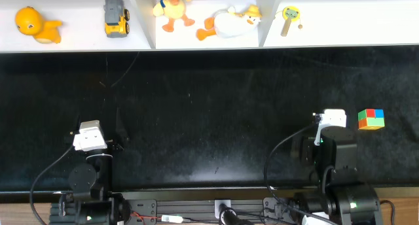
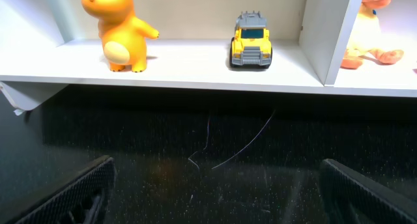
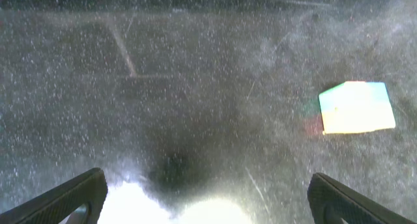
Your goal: Store Toys
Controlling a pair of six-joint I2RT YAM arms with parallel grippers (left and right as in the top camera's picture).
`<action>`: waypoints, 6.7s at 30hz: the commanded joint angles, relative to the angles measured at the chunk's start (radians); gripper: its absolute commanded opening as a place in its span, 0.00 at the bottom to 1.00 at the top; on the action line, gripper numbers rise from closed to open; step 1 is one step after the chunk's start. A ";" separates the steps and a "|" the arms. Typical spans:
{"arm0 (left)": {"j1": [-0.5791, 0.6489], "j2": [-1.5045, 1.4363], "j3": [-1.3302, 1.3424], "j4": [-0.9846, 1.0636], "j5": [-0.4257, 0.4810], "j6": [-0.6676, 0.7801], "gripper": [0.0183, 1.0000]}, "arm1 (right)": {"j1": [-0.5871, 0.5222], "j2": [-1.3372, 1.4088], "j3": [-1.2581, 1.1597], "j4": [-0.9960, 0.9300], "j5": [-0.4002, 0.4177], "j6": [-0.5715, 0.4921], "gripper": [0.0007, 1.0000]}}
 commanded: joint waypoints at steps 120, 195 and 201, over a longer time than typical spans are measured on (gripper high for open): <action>-0.005 -0.012 -0.001 -0.003 0.010 0.022 1.00 | -0.515 1.456 1.085 0.424 -0.510 -0.330 0.71; -0.005 -0.012 -0.001 -0.003 0.010 0.022 1.00 | -0.160 -0.551 -0.603 0.802 -0.230 -0.231 1.00; -0.005 -0.012 -0.001 -0.003 0.010 0.022 1.00 | -0.160 -0.551 -0.603 0.802 -0.230 -0.231 1.00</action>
